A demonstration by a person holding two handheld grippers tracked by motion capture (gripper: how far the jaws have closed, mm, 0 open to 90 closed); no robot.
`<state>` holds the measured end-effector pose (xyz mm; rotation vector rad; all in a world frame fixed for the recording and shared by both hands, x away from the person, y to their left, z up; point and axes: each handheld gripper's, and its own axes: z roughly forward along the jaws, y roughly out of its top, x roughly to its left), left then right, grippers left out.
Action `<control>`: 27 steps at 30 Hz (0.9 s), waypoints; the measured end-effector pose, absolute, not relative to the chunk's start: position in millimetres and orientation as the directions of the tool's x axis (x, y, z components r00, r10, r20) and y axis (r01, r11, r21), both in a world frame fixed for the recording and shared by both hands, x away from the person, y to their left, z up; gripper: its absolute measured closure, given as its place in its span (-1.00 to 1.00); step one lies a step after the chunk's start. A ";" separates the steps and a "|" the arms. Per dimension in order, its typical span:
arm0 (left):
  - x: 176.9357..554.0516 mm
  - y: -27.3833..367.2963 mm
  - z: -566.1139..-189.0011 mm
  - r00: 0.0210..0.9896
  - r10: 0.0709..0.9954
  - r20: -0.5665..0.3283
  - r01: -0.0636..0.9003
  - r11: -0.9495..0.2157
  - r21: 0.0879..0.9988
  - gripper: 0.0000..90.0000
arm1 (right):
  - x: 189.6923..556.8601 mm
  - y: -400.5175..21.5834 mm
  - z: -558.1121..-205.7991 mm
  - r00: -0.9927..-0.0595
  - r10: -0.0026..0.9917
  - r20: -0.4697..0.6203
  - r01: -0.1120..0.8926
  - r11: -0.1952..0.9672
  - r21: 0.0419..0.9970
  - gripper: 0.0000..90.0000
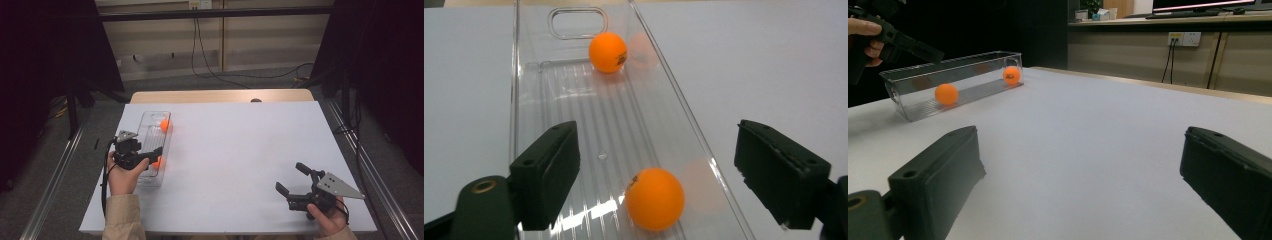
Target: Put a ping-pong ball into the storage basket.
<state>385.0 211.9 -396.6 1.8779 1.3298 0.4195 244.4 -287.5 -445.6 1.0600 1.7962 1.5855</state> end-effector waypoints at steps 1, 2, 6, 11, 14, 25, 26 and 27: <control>384.2 211.7 -396.2 0.404 0.900 -0.164 0.641 -0.150 0.753 -0.64 | 244.5 -287.3 -445.4 -0.562 0.819 0.116 0.215 0.010 0.977 -0.95; 383.5 211.5 -395.9 0.406 0.898 -0.168 0.636 -0.145 0.758 -0.67 | 244.8 -286.9 -445.1 -0.563 0.819 0.112 0.212 0.012 0.977 -0.95; 380.5 211.8 -394.0 0.421 0.889 -0.181 0.617 -0.134 0.775 -0.73 | 245.5 -285.7 -445.6 -0.566 0.817 0.110 0.215 0.017 0.977 -0.95; 377.2 210.6 -394.5 0.440 0.878 -0.190 0.600 -0.131 0.789 -0.81 | 245.0 -286.9 -445.1 -0.563 0.819 0.112 0.212 0.012 0.977 -0.95; 374.3 211.7 -394.0 0.445 0.872 -0.205 0.591 -0.113 0.799 -0.83 | 245.2 -286.8 -444.8 -0.564 0.818 0.113 0.211 0.010 0.977 -0.95; 364.3 217.1 -393.1 0.500 0.843 -0.200 0.538 -0.121 0.834 -0.90 | 245.4 -285.9 -444.9 -0.566 0.817 0.109 0.209 0.015 0.978 -0.95; 363.7 217.0 -393.2 0.503 0.841 -0.200 0.535 -0.121 0.836 -0.91 | 245.5 -285.9 -445.0 -0.566 0.817 0.107 0.208 0.017 0.978 -0.95; 362.7 217.1 -393.5 0.512 0.837 -0.194 0.523 -0.125 0.843 -0.91 | 245.4 -285.8 -444.9 -0.566 0.818 0.108 0.209 0.015 0.978 -0.95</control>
